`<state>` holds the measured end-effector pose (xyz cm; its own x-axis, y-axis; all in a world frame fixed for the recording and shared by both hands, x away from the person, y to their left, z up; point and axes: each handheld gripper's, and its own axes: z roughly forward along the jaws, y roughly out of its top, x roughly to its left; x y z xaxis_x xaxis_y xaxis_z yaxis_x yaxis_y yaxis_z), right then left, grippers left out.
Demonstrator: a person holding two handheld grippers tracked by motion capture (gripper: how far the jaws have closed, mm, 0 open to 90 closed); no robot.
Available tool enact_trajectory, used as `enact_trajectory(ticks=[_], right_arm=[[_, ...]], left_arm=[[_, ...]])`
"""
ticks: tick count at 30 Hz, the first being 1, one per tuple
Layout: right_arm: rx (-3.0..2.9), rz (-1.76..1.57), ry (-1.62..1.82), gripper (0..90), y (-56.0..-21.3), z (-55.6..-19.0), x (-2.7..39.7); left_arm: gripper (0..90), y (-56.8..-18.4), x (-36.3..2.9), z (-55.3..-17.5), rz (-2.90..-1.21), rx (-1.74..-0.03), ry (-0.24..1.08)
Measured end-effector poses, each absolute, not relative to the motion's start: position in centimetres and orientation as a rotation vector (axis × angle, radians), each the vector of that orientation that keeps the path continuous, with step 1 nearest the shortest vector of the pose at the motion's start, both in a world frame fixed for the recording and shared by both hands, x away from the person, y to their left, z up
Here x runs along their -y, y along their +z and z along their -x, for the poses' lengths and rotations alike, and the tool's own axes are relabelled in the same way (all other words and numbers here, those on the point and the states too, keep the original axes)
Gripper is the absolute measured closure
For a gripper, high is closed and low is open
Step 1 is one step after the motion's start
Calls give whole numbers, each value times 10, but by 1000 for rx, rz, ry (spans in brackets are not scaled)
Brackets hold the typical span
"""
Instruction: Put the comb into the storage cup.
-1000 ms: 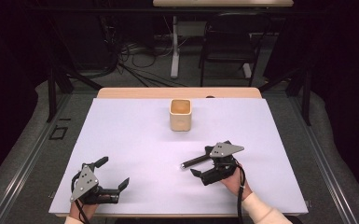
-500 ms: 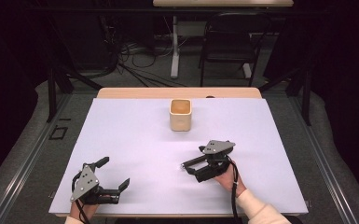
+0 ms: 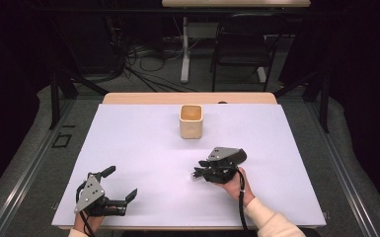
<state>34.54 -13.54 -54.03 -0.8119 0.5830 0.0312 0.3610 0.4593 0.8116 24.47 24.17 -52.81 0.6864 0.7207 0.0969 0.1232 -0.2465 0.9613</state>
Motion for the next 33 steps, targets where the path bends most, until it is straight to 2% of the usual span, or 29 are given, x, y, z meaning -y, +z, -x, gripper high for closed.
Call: enact_trajectory(ticks=[1, 6, 33], right_arm=[[-2459, -806, 1266, 811, -541, -346, 133], [-2449, -785, 1241, 899, -545, -350, 127], [-2526, -786, 1134, 900, -551, -352, 116]], left_arm=[[0, -528, -242, -245, -1757, -677, 652], [0, -528, -242, -245, -1758, -681, 651], [0, -528, -242, -244, -1768, -684, 653]])
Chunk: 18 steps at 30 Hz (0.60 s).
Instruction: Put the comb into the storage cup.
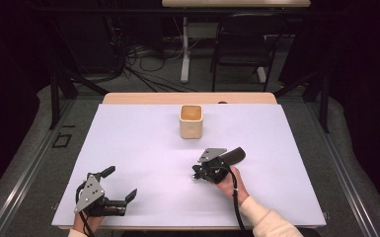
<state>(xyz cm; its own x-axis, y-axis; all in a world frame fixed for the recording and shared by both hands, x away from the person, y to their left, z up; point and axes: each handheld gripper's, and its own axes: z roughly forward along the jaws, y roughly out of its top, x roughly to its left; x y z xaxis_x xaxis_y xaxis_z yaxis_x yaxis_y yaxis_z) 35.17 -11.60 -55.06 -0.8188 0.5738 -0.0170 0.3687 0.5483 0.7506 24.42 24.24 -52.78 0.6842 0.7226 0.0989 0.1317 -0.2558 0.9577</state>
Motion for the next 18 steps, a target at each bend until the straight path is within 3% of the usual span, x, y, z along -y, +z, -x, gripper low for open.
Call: enact_trajectory(ticks=[18], right_arm=[[-2581, -842, 1096, 900, -548, -343, 121]], left_arm=[[0, -528, -244, -244, -1773, -688, 662]])
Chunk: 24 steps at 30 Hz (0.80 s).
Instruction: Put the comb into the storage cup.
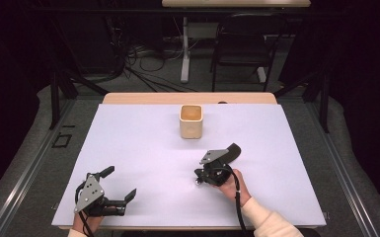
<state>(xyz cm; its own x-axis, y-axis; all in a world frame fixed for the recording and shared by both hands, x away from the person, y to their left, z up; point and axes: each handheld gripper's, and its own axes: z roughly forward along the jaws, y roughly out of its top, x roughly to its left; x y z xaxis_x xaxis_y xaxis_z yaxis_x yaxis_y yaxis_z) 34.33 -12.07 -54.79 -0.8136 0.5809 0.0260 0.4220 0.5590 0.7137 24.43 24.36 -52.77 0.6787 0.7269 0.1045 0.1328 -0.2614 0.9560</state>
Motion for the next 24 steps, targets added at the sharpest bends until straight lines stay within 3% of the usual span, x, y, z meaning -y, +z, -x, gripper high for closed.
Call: enact_trajectory(ticks=[24], right_arm=[[-2678, -859, 1011, 900, -544, -333, 131]], left_arm=[[0, -528, -243, -245, -1774, -706, 659]])
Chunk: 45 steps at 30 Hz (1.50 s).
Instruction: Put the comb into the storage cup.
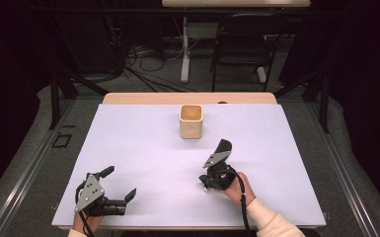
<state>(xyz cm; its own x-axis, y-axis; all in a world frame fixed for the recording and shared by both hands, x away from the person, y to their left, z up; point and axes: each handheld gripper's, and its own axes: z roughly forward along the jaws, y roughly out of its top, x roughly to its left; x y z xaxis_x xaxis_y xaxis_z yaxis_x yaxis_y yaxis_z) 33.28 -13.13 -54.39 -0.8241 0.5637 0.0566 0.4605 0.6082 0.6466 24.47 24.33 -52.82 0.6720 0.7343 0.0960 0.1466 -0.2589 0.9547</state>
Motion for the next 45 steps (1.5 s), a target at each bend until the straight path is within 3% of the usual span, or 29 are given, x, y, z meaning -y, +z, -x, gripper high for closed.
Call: enact_trajectory(ticks=[45], right_arm=[[-2661, -956, 911, 900, -539, -322, 175]], left_arm=[[0, -528, -243, -245, -1789, -706, 663]])
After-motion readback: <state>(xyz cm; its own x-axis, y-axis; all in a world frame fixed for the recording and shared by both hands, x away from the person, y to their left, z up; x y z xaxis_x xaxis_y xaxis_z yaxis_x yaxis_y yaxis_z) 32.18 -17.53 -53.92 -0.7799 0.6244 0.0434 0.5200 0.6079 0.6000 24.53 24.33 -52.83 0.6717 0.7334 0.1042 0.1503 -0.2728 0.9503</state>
